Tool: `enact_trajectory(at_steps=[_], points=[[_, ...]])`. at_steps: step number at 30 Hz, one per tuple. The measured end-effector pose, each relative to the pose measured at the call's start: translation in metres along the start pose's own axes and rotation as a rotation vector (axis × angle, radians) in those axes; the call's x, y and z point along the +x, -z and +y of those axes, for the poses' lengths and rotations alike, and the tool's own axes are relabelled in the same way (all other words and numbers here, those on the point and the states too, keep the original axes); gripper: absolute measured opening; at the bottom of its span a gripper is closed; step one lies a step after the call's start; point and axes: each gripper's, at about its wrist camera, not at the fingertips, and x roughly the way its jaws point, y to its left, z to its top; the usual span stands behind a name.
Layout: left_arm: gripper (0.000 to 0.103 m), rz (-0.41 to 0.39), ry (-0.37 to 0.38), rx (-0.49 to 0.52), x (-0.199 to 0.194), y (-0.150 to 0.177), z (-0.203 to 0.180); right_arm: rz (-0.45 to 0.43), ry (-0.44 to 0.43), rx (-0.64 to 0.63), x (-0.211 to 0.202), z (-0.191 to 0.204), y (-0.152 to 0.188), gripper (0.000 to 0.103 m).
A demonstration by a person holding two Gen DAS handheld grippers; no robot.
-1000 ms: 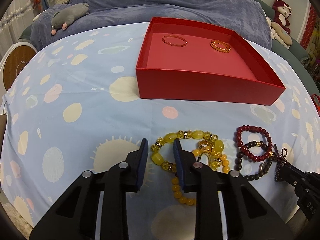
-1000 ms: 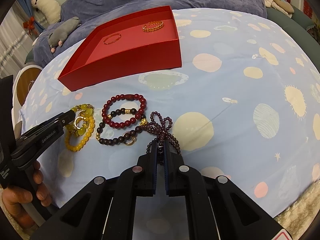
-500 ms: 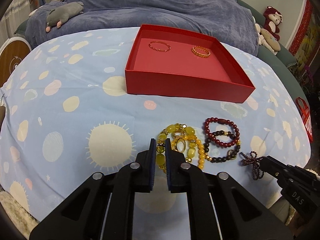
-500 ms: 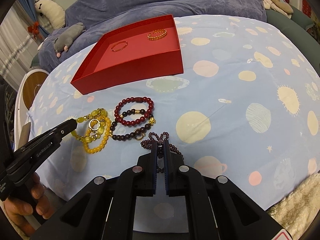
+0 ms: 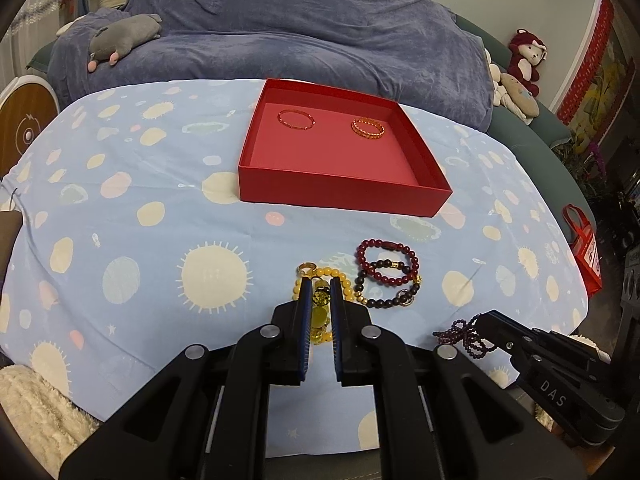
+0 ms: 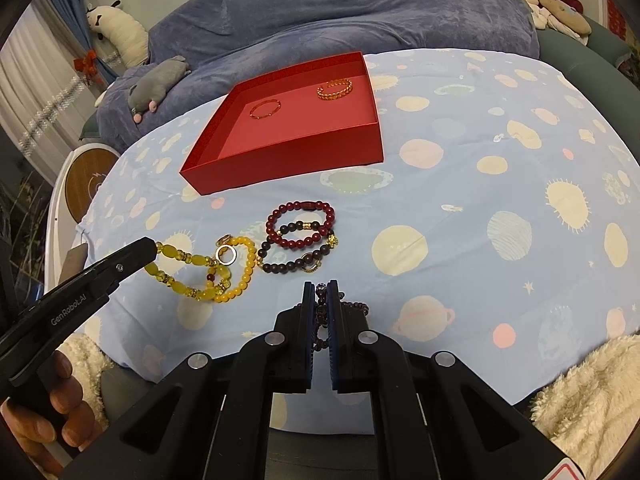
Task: Organize jewelry
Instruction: 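Carry both bead bracelets into the red box and open both tools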
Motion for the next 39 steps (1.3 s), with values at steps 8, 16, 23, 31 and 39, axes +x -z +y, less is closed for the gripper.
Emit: enact_trajectory(at_steps=[8,16,23,31,39], points=[[0.009,-0.018,0.007,0.007,-0.012,-0.009,-0.004,-0.014,-0.027,0.004,-0.01,0.003,-0.003,0.006],[0.009,-0.042,0.027,0.019,-0.014,-0.039,-0.01,-0.032,-0.031,0.002,-0.007,0.004,-0.027,0.006],[0.009,-0.082,0.065,0.043,0.001,-0.097,-0.024,-0.096,-0.045,-0.017,0.001,0.01,-0.092,0.006],[0.009,-0.118,0.133,0.019,0.04,-0.176,-0.031,-0.152,-0.036,-0.03,0.035,0.018,-0.183,0.006],[0.009,-0.062,0.148,-0.046,0.11,-0.213,-0.015,-0.112,-0.058,0.024,0.1,0.012,-0.229,0.006]])
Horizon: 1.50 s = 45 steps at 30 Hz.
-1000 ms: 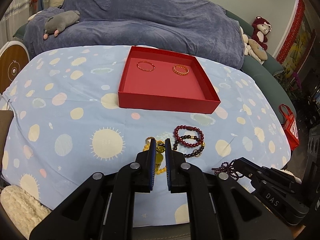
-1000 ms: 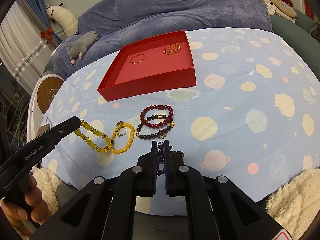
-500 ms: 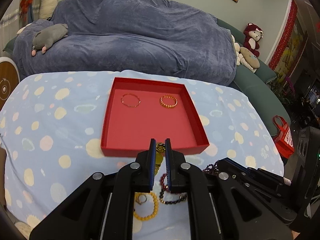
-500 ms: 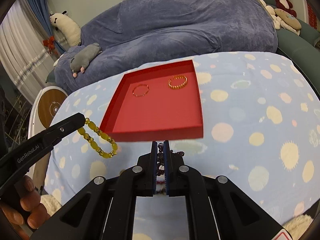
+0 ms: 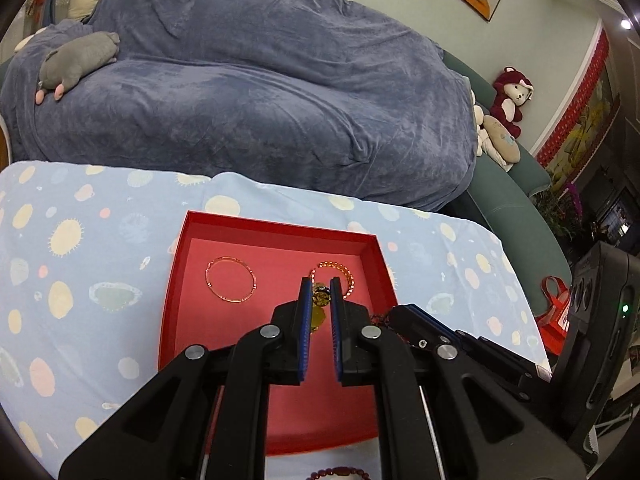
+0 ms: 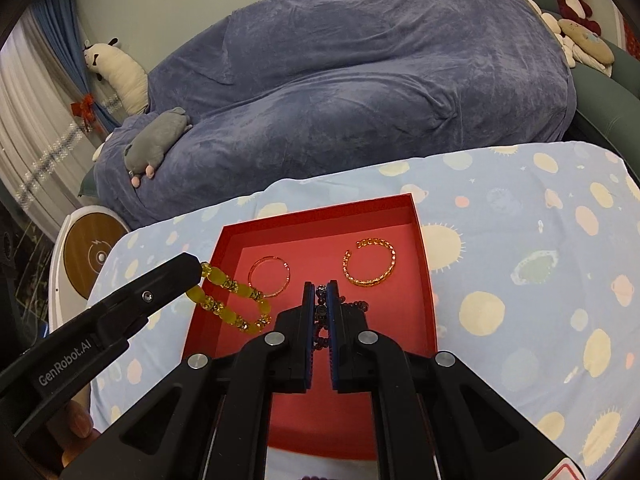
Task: Organize jewelry
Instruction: 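Carry both bead bracelets into the red box and open both tools, then withdraw both tools from the box toward the remaining bracelets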
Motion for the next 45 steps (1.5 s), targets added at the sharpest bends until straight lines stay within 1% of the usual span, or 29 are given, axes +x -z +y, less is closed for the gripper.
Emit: enact_trajectory(at_steps=[2,4,7,9,12,13,14,15,16,17,18,19,20,21,27,31,34,38,45], points=[[0.009,0.021,0.009,-0.032,0.016,0.002,0.012,0.025,-0.012,0.023,0.018,-0.005,0.0,0.006],[0.009,0.054,-0.003,-0.05,0.034,0.007,0.024,0.051,0.004,0.023,0.036,-0.007,0.003,0.006],[0.009,0.095,-0.045,-0.043,0.053,0.021,0.039,0.091,0.024,0.009,0.056,-0.011,0.01,0.006],[0.009,0.119,-0.071,-0.034,0.06,0.03,0.047,0.11,0.04,-0.012,0.063,-0.012,0.015,0.006],[0.009,0.127,-0.099,-0.023,0.061,0.038,0.056,0.135,0.062,-0.032,0.068,-0.015,0.024,0.006],[0.009,0.124,-0.109,-0.017,0.061,0.04,0.057,0.136,0.063,-0.028,0.069,-0.018,0.026,0.008],[0.011,0.123,-0.116,-0.01,0.06,0.042,0.058,0.138,0.063,-0.026,0.068,-0.019,0.029,0.012],[0.013,0.122,-0.125,-0.005,0.059,0.043,0.058,0.136,0.068,-0.026,0.067,-0.02,0.031,0.013],[0.022,0.118,-0.137,-0.001,0.058,0.044,0.058,0.134,0.064,-0.026,0.065,-0.021,0.033,0.013],[0.032,0.108,-0.146,0.003,0.055,0.045,0.057,0.133,0.063,-0.027,0.062,-0.02,0.035,0.015],[0.036,0.096,-0.156,0.01,0.051,0.046,0.056,0.129,0.066,-0.029,0.059,-0.019,0.037,0.023],[0.038,0.087,-0.169,0.018,0.048,0.047,0.055,0.121,0.072,-0.033,0.055,-0.018,0.037,0.029],[0.039,0.082,-0.177,0.027,0.045,0.048,0.053,0.109,0.076,-0.038,0.05,-0.016,0.038,0.037],[0.04,0.078,-0.182,0.034,0.042,0.049,0.051,0.097,0.081,-0.044,0.044,-0.015,0.039,0.038],[0.044,0.04,-0.199,0.045,0.011,0.054,0.043,0.061,0.08,-0.051,0.007,-0.013,0.041,0.039],[0.049,0.018,-0.213,0.059,-0.019,0.066,0.039,0.042,0.08,-0.045,-0.022,-0.015,0.054,0.041],[0.05,0.016,-0.213,0.057,-0.039,0.082,0.038,0.045,0.08,-0.044,-0.043,-0.015,0.071,0.041],[0.05,0.032,-0.225,0.058,-0.06,0.109,0.038,0.063,0.083,-0.053,-0.064,-0.013,0.103,0.041],[0.05,0.098,-0.25,0.058,-0.08,0.17,0.041,0.123,0.092,-0.036,-0.084,-0.015,0.165,0.042]])
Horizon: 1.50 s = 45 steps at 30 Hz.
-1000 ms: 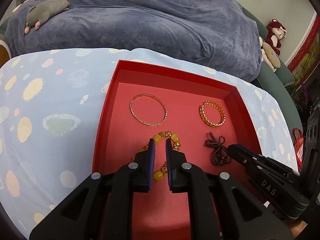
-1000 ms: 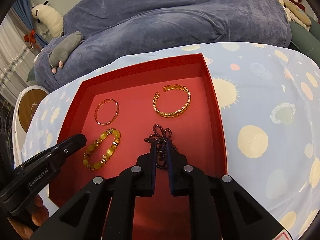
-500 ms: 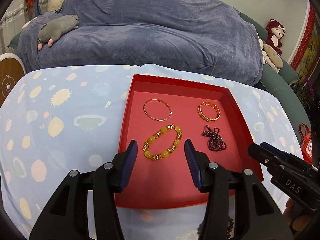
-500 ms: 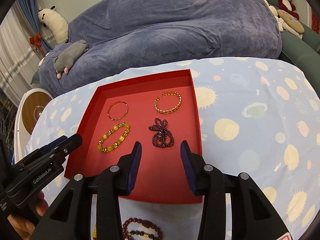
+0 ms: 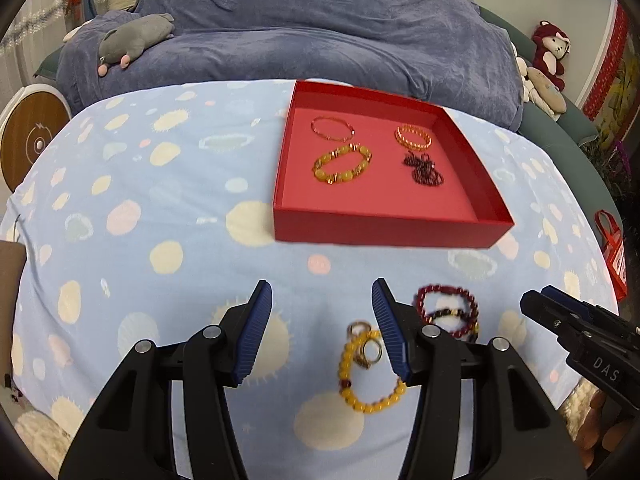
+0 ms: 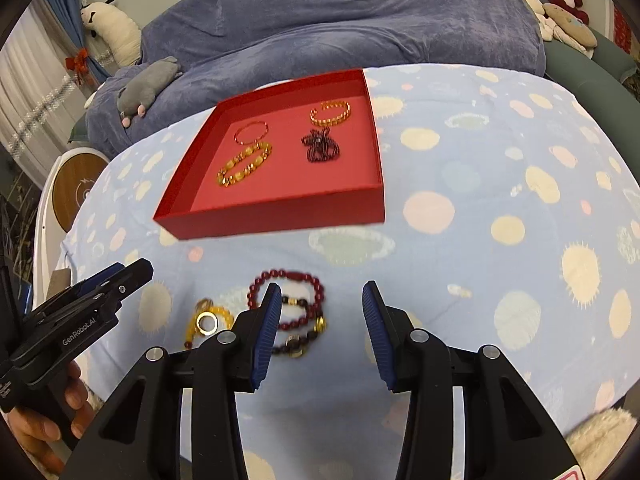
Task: Organize jewelry
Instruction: 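Withdraw both tools from the box toward the remaining bracelets, then grasp the amber bead strand with the left tool while the right tool grasps the dark red bracelet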
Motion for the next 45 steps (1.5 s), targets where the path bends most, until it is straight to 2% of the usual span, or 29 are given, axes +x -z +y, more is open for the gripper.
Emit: enact_trajectory(at_steps=[5,10,22,29,45], points=[[0.05,0.033,-0.012,0.016,-0.006,0.036,-0.002,0.044,0.001,-0.011,-0.003,0.002,0.037,0.041],[0.05,0.039,-0.017,0.028,-0.009,0.059,-0.007,0.063,0.009,-0.035,-0.005,0.006,0.058,0.042],[0.05,0.036,-0.03,0.001,-0.005,0.071,-0.005,0.053,0.036,-0.088,-0.005,0.012,0.074,0.042],[0.05,0.035,-0.029,-0.01,-0.004,0.072,-0.001,0.048,0.035,-0.064,-0.002,0.01,0.066,0.042],[0.05,0.055,0.012,-0.017,0.012,0.063,-0.011,0.025,0.057,-0.056,0.041,0.02,0.001,0.038]])
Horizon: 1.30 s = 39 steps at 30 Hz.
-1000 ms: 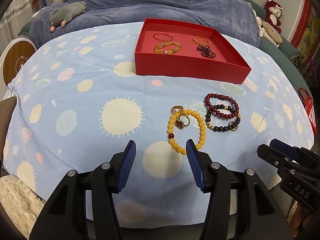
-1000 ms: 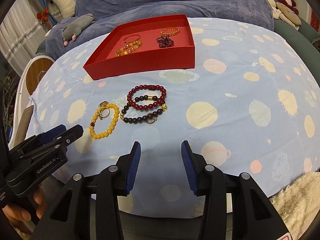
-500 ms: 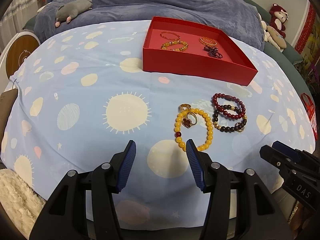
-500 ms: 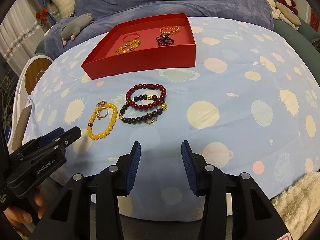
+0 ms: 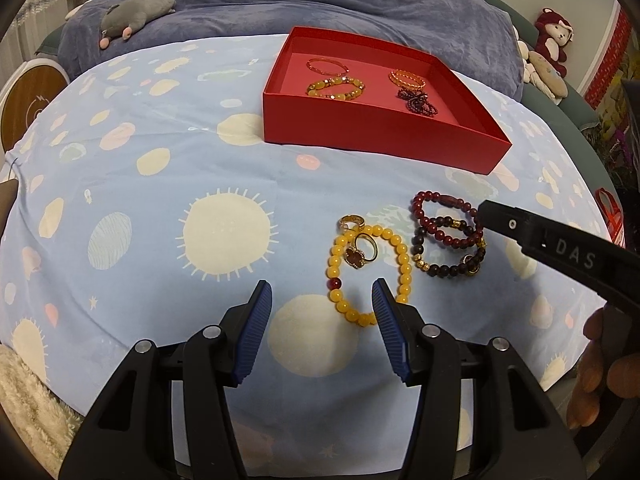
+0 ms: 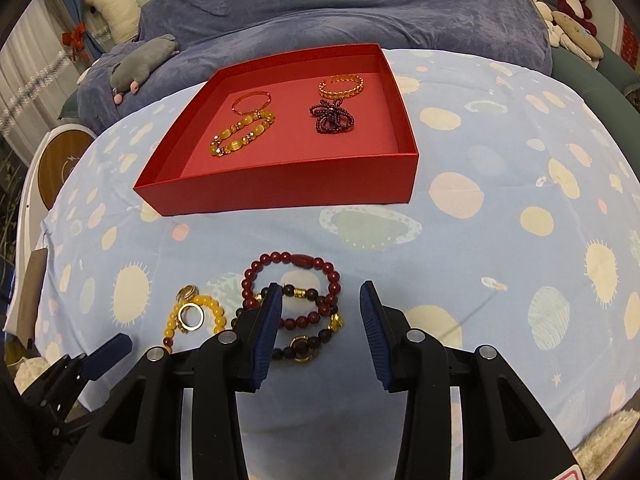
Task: Organize jewelry
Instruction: 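Grasp the amber bead strand with the left tool while the right tool grasps the dark red bracelet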
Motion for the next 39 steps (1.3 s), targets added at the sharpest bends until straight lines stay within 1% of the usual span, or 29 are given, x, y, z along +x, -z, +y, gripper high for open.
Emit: enact_trajectory(at_steps=[3,7,9,11,13,14,15,16,18,20,21,23,32,39], points=[[0.05,0.003,0.006,0.001,0.004,-0.002,-0.002,0.005,0.006,0.009,0.008,-0.001,-0.008,0.037],[0.049,0.013,0.007,0.001,0.01,-0.002,-0.002,0.031,0.012,0.015,0.021,-0.002,-0.014,0.029],[0.049,0.02,0.01,0.001,0.013,-0.001,-0.002,0.049,0.01,0.012,0.025,-0.001,-0.013,0.025],[0.046,0.011,0.002,0.007,0.014,0.0,-0.003,0.065,0.005,0.006,0.029,-0.001,-0.009,0.021],[0.044,0.006,-0.001,0.01,0.014,0.0,-0.003,0.066,-0.004,0.006,0.029,-0.002,-0.004,0.019],[0.041,0.004,-0.003,0.01,0.014,0.0,-0.002,0.067,-0.007,0.008,0.028,-0.002,-0.002,0.018],[0.039,0.002,-0.005,0.01,0.014,0.0,-0.002,0.067,-0.012,0.013,0.027,-0.003,-0.001,0.017],[0.033,0.001,-0.002,0.008,0.014,0.0,-0.001,0.07,-0.019,0.017,0.027,-0.003,0.001,0.017],[0.029,0.002,0.003,0.009,0.014,0.0,0.001,0.074,-0.028,0.024,0.025,-0.004,0.005,0.014],[0.019,0.006,0.014,0.011,0.014,0.0,0.002,0.084,-0.04,0.026,0.023,-0.003,0.01,0.01],[0.016,0.009,0.021,0.012,0.014,0.0,0.002,0.088,-0.042,0.027,0.022,-0.003,0.012,0.011],[0.008,0.016,0.036,0.012,0.014,0.001,0.002,0.091,-0.051,0.035,0.019,-0.004,0.018,0.01],[0.007,0.016,0.066,0.018,0.002,0.012,0.0,0.103,-0.084,0.075,-0.007,-0.015,0.047,0.007],[0.007,0.028,0.066,0.014,0.001,0.013,-0.001,0.107,-0.08,0.103,-0.013,-0.025,0.054,0.007]])
